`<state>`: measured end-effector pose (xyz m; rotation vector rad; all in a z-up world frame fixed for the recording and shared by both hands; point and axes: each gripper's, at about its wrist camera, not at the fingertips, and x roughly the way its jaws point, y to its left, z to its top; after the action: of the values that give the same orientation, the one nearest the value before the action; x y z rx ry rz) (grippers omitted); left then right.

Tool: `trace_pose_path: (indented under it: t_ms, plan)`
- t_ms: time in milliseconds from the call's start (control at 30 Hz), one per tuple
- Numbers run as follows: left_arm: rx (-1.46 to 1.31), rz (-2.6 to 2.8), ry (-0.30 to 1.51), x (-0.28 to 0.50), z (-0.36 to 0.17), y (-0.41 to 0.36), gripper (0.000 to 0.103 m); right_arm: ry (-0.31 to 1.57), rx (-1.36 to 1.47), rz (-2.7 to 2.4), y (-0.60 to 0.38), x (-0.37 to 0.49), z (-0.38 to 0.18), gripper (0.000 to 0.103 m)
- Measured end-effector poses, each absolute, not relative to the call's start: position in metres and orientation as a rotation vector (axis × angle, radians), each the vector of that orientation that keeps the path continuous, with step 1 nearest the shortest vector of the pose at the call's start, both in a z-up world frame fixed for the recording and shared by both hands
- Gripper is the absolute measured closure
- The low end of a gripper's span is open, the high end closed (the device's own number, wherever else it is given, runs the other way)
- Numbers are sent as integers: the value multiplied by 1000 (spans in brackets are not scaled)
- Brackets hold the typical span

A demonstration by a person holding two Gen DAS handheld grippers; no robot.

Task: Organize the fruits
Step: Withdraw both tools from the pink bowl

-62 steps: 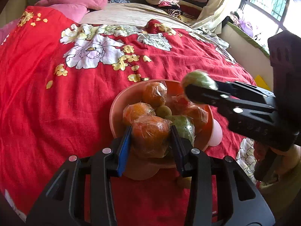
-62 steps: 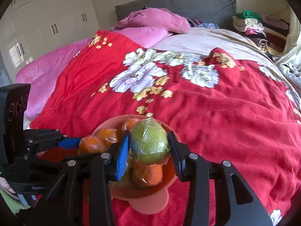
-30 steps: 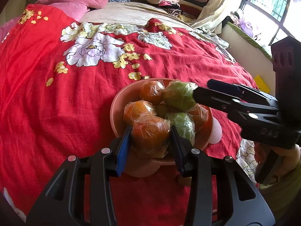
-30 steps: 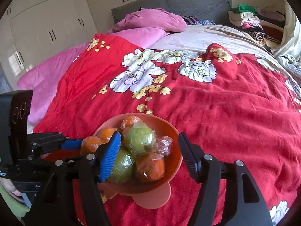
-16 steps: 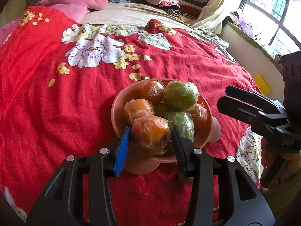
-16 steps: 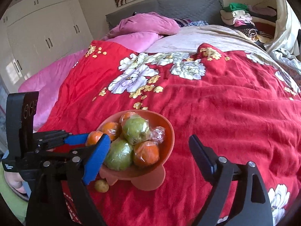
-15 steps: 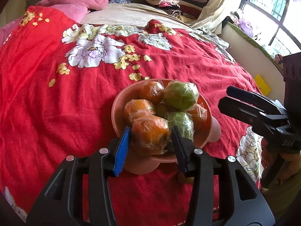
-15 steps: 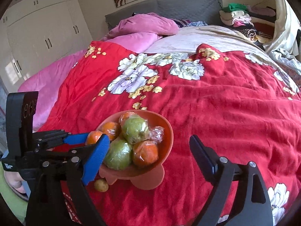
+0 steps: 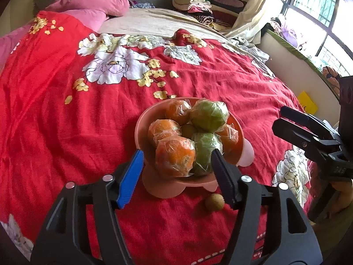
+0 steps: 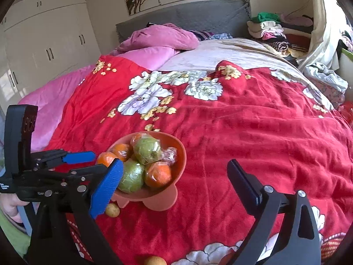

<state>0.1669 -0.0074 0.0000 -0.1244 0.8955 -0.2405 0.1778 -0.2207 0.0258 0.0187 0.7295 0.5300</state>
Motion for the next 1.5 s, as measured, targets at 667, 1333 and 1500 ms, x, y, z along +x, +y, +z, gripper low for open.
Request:
trace_pose_path:
  t_ms: [667,1333,1500]
  plan:
    - [-132,-225,860,148,14,-8,14,712,-13,470,-235,148,29,4]
    - [-121,-228,872,132,13,-14,10,754,-66,463,-231,118,16,4]
    - [-114,-232,876,128,12,-17,10,764,-78,458,-231,111,12,4]
